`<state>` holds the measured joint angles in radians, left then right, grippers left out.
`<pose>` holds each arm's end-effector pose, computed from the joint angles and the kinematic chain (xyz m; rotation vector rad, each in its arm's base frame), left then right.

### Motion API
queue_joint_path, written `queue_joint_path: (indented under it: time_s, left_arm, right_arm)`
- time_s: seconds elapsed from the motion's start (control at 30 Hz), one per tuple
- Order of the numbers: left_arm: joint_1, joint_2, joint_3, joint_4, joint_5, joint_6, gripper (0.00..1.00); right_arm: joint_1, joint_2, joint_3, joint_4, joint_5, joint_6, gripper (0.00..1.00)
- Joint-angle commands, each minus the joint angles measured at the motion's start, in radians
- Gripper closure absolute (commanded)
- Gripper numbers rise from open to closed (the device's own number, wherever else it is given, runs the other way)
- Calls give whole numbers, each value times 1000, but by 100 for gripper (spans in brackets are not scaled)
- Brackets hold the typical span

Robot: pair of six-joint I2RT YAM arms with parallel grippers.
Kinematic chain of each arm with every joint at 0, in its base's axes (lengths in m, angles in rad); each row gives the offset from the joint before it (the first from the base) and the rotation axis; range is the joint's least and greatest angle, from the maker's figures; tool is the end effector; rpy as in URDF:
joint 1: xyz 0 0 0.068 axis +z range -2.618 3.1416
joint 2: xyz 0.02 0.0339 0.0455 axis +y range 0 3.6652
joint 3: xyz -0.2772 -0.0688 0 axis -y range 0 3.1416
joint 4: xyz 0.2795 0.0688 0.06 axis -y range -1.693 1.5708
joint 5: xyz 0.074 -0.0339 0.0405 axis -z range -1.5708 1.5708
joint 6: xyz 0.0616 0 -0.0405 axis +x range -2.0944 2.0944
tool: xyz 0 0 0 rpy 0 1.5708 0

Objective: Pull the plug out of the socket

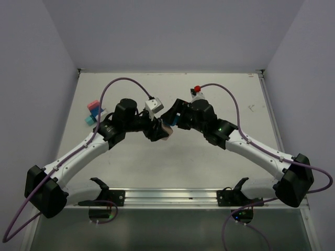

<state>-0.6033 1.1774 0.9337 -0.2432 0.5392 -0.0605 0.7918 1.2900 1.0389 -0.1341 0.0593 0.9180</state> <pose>0.2386 -0.2028 0.3010 0.8966 1.9232 -0.9575 0.2516 0.2496 0.3176 0.1753 2.1050 1.0323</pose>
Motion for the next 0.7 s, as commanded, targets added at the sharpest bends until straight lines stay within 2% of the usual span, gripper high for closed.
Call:
queue_joint_path:
  time_s: [0.0, 0.03, 0.1, 0.13, 0.33, 0.43, 0.67]
  left_arm:
    - [-9, -32, -6, 88, -10, -21, 100]
    - [-9, -33, -9, 85, -10, -22, 100]
    - [-10, -35, -29, 78, -16, -36, 100]
    - [-10, -39, -39, 76, -19, -45, 100]
    - [-27, -79, -162, 102, -25, -131, 100]
    - [-38, -94, -229, 113, -27, -189, 100]
    - [-98, -61, -317, 93, -31, -252, 100]
  right_arm:
    - [6, -8, -10, 67, 45, 21, 25]
    - [6, -9, -13, 70, 50, 19, 32]
    - [6, -21, -20, 76, 71, 18, 40]
    - [4, -24, -23, 76, 74, 15, 49]
    - [4, -55, -51, 71, 145, 16, 71]
    - [6, -60, -56, 71, 189, 13, 78]
    - [-25, -35, -8, 61, 257, -30, 83]
